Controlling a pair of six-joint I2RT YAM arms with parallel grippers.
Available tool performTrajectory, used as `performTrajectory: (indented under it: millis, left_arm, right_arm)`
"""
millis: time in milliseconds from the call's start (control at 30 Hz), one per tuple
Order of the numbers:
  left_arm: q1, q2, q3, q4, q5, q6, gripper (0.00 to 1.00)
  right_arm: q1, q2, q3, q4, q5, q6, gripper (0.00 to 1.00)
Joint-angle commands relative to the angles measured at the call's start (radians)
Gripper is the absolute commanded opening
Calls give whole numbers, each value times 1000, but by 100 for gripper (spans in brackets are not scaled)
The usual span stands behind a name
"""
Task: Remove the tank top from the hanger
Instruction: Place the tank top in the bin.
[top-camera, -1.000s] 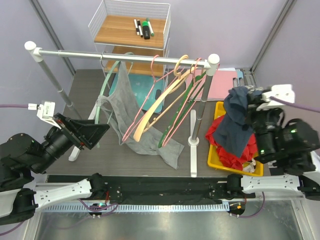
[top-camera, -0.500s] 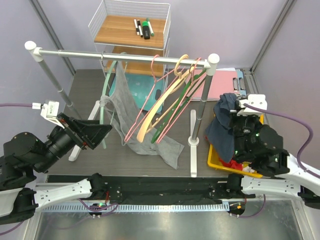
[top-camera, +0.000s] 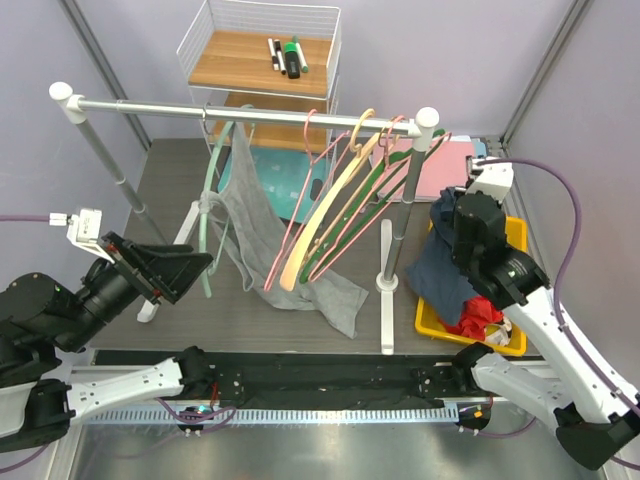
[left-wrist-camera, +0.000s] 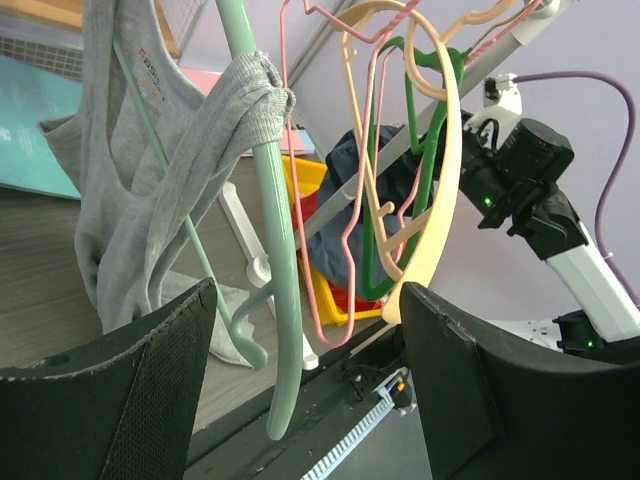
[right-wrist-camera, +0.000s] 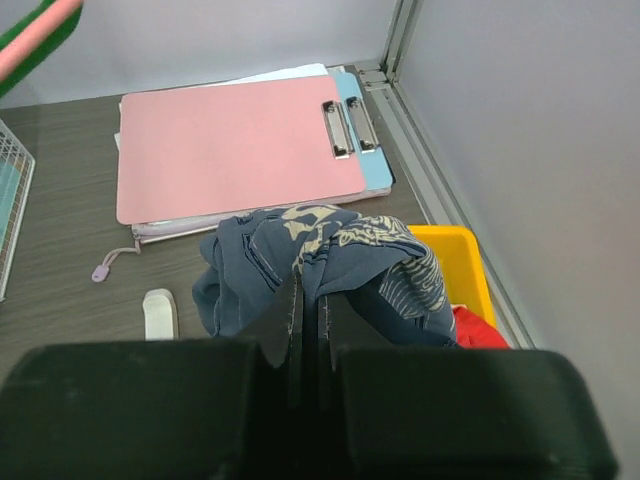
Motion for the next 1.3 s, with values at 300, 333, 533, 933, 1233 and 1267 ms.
performTrajectory:
  millis: [300, 333, 533, 933, 1233, 1267]
  left_arm:
    - [2, 7, -3, 13, 0, 12, 74]
    - [2, 4, -6, 16, 0, 12, 74]
    - [2, 1, -18, 18, -1, 10, 74]
    - [2, -28, 7, -7, 20, 5, 75]
    - [2, -41, 45, -28, 26, 28, 75]
    - [2, -42, 45, -28, 26, 33, 75]
  right_arm:
    - [-13, -238, 134, -306, 309, 253, 1]
    - [-13, -251, 125, -368, 320, 303, 1]
    - [-12, -237, 61, -538, 360, 478, 1]
    - [-70, 33, -277, -492, 159, 1013, 1]
    - [-107, -80, -343, -504, 186, 1039, 38]
    - [-107, -94, -322, -533, 186, 1026, 60]
